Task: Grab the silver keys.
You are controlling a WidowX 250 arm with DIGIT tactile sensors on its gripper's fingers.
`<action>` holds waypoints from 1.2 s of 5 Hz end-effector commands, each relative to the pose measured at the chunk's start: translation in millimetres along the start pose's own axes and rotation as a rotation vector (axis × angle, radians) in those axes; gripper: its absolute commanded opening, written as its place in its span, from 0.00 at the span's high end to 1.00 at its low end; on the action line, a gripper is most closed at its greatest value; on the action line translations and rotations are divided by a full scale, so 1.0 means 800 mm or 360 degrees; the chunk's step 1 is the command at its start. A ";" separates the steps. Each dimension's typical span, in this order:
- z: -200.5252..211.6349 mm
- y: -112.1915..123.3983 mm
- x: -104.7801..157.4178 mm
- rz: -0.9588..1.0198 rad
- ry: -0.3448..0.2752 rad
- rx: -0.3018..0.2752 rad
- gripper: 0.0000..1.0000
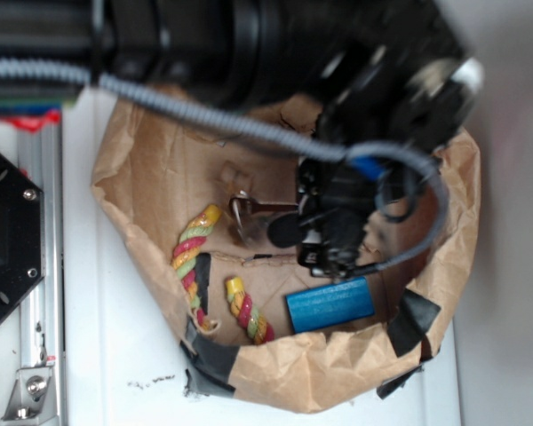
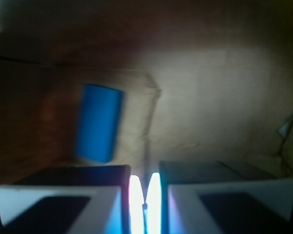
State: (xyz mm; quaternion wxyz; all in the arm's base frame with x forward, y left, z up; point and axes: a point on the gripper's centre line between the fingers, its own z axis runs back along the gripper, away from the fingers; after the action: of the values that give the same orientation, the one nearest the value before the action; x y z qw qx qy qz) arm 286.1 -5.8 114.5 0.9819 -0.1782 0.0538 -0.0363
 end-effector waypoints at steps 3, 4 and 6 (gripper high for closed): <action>0.047 0.005 -0.025 -0.0216 -0.0351 0.0032 1.00; 0.044 -0.010 -0.007 -0.0321 -0.0433 0.0034 1.00; 0.039 -0.031 0.024 -0.0201 -0.0488 0.0144 1.00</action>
State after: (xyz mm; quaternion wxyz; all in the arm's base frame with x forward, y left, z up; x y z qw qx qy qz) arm 307.7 -19.7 129.4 0.9850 -0.1450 -0.0734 -0.0585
